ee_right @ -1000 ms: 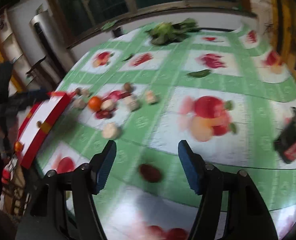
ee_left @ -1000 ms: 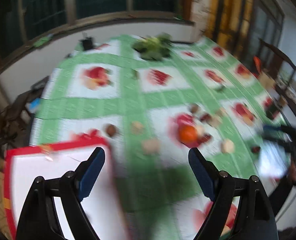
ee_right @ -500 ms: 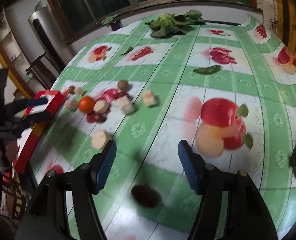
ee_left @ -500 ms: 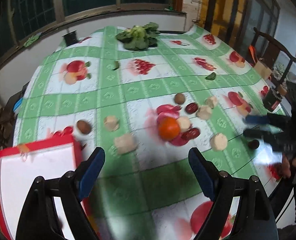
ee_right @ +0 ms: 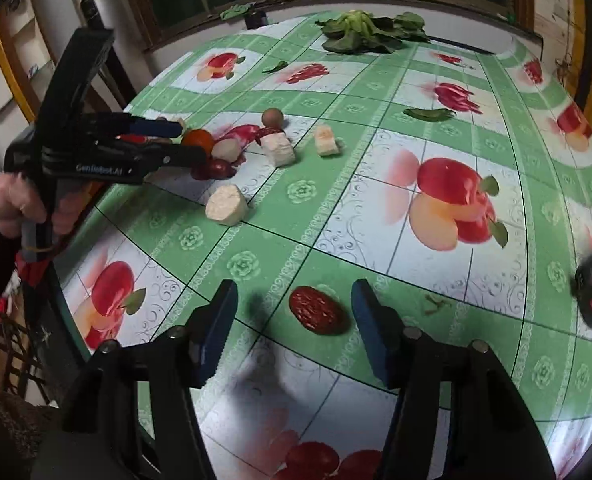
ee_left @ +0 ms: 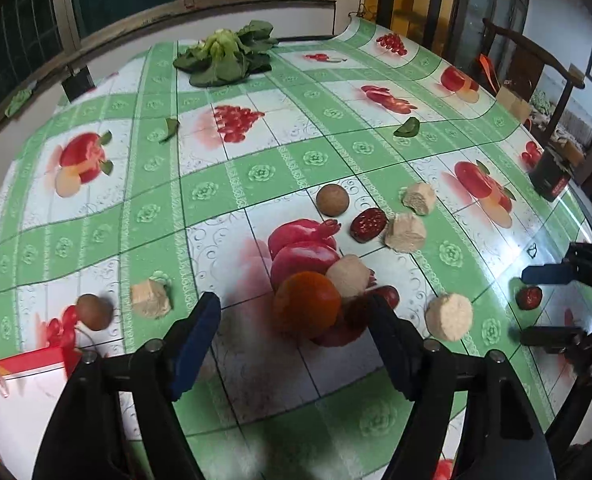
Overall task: Organize fruits
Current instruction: 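Grasp a red date with the right tool while the left tool grasps an orange, then release the red date into the red tray while the left tool releases the orange there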
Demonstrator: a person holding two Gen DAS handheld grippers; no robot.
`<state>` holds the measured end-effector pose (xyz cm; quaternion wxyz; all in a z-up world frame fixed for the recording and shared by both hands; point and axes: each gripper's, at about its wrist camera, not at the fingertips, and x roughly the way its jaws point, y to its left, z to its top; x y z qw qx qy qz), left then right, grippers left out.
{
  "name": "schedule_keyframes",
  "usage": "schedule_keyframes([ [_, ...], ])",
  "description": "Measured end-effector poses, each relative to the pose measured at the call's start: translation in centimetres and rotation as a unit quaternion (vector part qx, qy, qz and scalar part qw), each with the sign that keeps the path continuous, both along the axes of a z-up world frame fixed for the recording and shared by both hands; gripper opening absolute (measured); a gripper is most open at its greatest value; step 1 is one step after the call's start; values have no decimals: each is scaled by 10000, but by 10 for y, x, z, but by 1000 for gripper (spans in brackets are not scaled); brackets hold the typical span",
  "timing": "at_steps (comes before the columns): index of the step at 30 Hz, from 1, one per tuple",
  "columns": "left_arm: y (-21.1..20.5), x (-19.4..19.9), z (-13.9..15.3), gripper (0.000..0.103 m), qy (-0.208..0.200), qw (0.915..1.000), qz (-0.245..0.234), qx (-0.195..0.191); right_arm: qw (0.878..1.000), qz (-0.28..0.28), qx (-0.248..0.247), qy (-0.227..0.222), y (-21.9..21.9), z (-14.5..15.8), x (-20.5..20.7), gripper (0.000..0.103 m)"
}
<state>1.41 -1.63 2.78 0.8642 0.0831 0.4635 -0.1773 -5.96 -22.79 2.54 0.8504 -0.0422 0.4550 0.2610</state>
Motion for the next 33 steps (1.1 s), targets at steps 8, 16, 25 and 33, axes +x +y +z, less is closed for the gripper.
schedule_keyframes([
  [8,2,9,-5,57,165,9974,-208,-670,9963,-147,-799,-287,5,0,-5,29],
  [16,11,0,-9,33,100,9964,-233,-811,9959,-59,-822,-377,13,0,-18,29],
  [25,18,-27,7,33,-130,9955,-100,-934,9994,-152,-296,-138,13,8,-15,29],
  [33,88,-129,58,33,-814,9881,860,-982,9966,562,502,-331,78,44,-7,29],
])
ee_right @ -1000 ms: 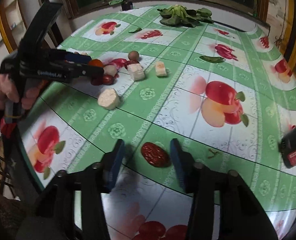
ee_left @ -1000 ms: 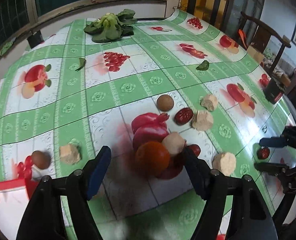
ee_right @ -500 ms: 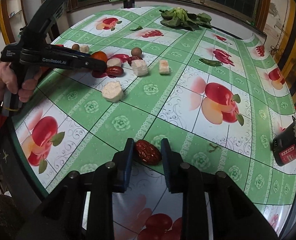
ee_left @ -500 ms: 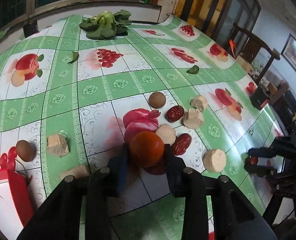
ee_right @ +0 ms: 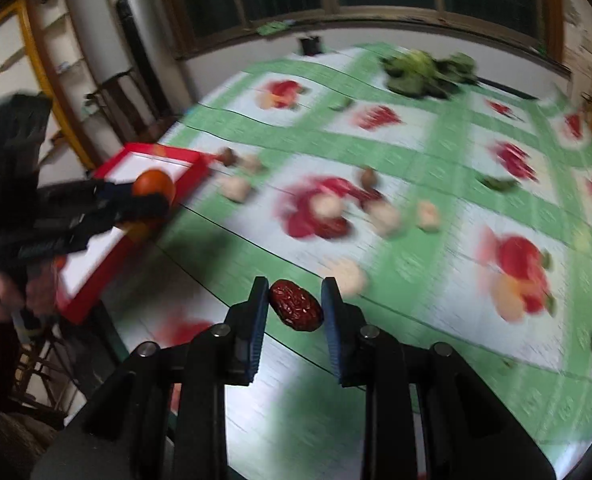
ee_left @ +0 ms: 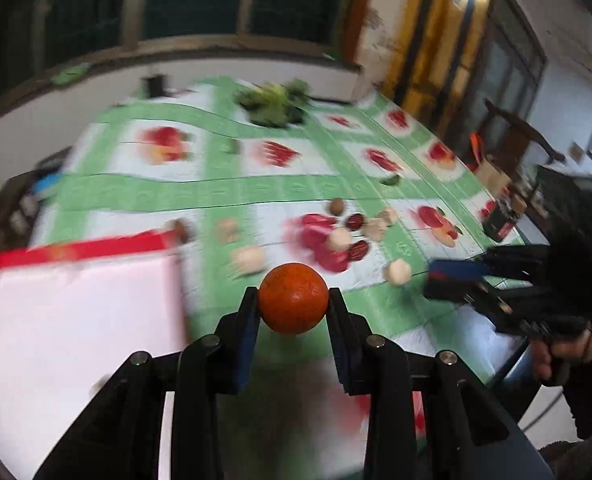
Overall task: Organize fruits
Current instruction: 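Release the red date into the red tray while the left tool releases the orange there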
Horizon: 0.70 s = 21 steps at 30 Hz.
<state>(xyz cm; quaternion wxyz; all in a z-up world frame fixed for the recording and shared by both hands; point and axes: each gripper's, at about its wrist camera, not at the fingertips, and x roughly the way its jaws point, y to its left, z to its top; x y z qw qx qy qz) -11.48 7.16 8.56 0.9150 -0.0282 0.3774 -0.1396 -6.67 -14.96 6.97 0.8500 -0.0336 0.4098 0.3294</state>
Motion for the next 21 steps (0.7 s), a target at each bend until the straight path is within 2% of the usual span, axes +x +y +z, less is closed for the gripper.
schedule_keyframes([
  [5,56,-42,6,33,-84,9954,902,311,9968,737,293,-130,75,10,-1,29],
  [10,108,-58,-12,33,184,9831,1778,390,9892,1371,505,-100,145,11,-18,29],
  [17,122,-62,-32,34,473,9713,2267,540,9836,1760,351,198,208,-6,-32,29],
  [18,122,-62,-34,36,522,9705,2286,556,9837,1748,358,243,210,-7,-31,30],
  [21,117,-64,-32,68,507,9687,2370,542,9836,1681,421,507,208,-10,-26,31],
])
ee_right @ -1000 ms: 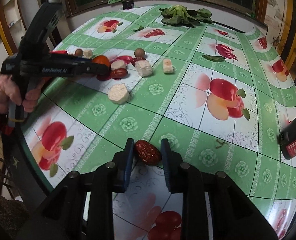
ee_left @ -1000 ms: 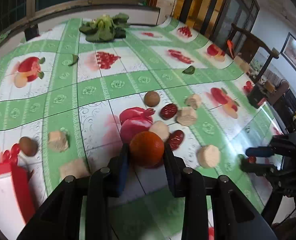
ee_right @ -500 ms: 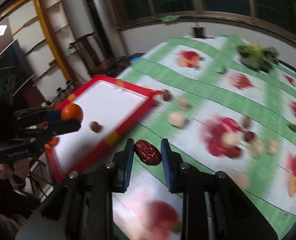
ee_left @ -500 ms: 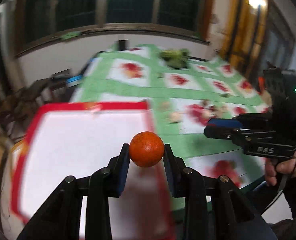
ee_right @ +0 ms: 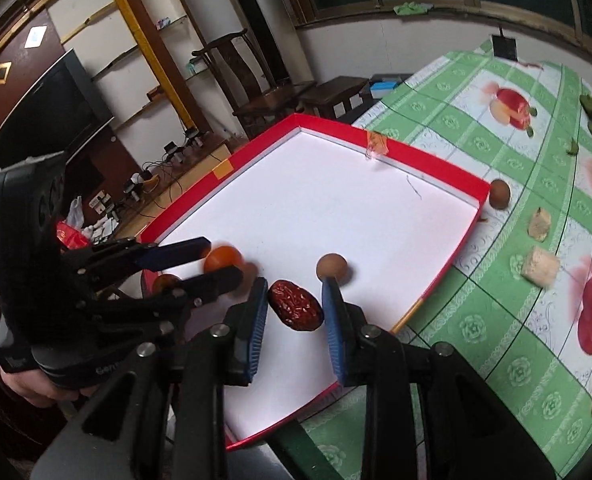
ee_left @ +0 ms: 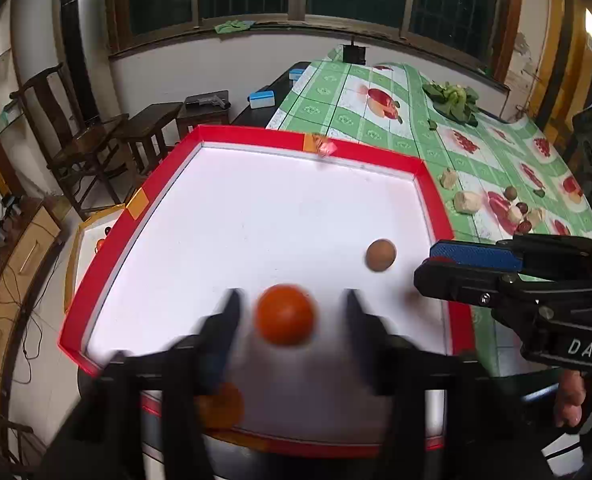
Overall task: Organize fruits
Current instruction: 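Release the red date into the red tray while the left tool releases the orange there, then move both open tools back toward the remaining foods on the table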
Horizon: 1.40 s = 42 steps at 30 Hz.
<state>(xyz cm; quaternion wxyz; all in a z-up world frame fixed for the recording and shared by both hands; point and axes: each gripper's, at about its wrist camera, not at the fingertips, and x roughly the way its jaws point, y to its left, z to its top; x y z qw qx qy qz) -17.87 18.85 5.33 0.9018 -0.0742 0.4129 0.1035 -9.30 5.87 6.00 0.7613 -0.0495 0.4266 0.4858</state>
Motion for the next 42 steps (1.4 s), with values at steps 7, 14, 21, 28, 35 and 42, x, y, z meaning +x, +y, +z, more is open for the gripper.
schedule_keyframes([
  [7,-53,0,26,81,-310,9971,-582,-380,9950,-924,351,-121,-83,9,21,51],
  [14,-168,55,3,86,-15,9847,-1702,-373,9614,-2609,-508,-706,-211,-4,44,57],
  [21,-230,123,-42,87,519,9817,-1829,133,9157,-3843,-1089,-438,-299,-30,63,57],
  [28,-246,153,-46,103,672,9786,-1938,174,8976,-4228,-1242,-112,-314,-34,79,65],
  [35,-248,173,-47,103,481,9799,-1930,173,8730,-4573,-1658,-351,-324,-44,91,86],
  [42,-224,167,-44,103,542,9835,-1725,21,8795,-4505,-1495,-356,-328,-42,89,89],
])
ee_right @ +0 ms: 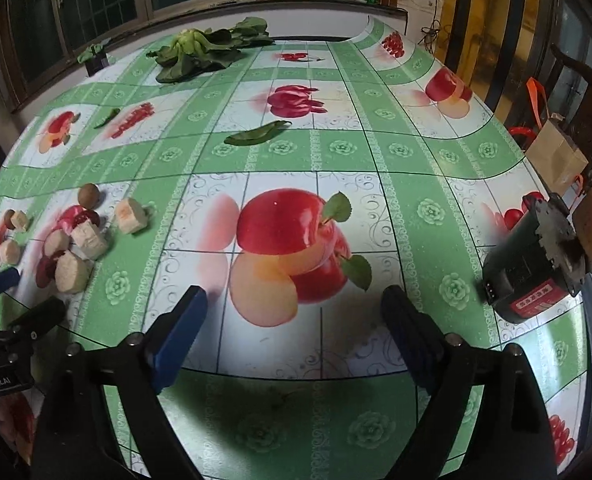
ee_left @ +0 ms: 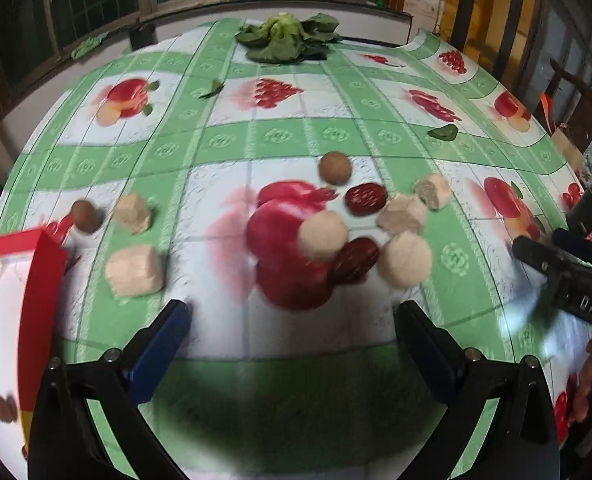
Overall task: Organize fruits
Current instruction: 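Move both open tools back toward the remaining foods on the table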
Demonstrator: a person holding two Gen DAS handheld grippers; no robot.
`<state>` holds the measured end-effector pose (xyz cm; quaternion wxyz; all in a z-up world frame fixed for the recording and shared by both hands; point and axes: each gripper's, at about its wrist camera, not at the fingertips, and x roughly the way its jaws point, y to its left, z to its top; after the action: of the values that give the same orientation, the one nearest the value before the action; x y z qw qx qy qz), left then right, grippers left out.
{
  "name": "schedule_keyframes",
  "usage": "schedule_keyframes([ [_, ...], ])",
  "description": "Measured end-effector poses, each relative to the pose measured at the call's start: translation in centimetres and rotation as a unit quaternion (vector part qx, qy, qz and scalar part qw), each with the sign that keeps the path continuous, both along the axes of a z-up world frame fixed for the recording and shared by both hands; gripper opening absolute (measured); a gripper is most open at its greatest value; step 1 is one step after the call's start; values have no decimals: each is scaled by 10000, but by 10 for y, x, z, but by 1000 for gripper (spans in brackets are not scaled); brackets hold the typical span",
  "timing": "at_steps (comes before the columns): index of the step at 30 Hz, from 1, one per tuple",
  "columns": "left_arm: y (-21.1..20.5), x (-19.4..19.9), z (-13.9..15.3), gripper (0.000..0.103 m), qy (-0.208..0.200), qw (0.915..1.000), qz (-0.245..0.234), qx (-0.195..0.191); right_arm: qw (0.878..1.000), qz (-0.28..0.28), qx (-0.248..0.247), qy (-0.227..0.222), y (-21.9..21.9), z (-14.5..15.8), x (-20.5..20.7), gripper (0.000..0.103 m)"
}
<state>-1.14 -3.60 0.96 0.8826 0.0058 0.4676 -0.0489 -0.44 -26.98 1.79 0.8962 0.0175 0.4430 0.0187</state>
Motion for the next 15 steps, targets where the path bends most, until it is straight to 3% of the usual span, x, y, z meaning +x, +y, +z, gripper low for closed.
schedule_keyframes([
  [4,25,-24,12,103,37,9993,22,-375,9976,383,469,-334,6,13,-11,89],
  [8,42,-52,25,103,-279,9995,48,-161,9886,1184,701,-620,34,29,-20,89],
  [15,41,-35,9,103,-40,9996,237,-135,9848,1377,713,-779,51,35,-18,89],
])
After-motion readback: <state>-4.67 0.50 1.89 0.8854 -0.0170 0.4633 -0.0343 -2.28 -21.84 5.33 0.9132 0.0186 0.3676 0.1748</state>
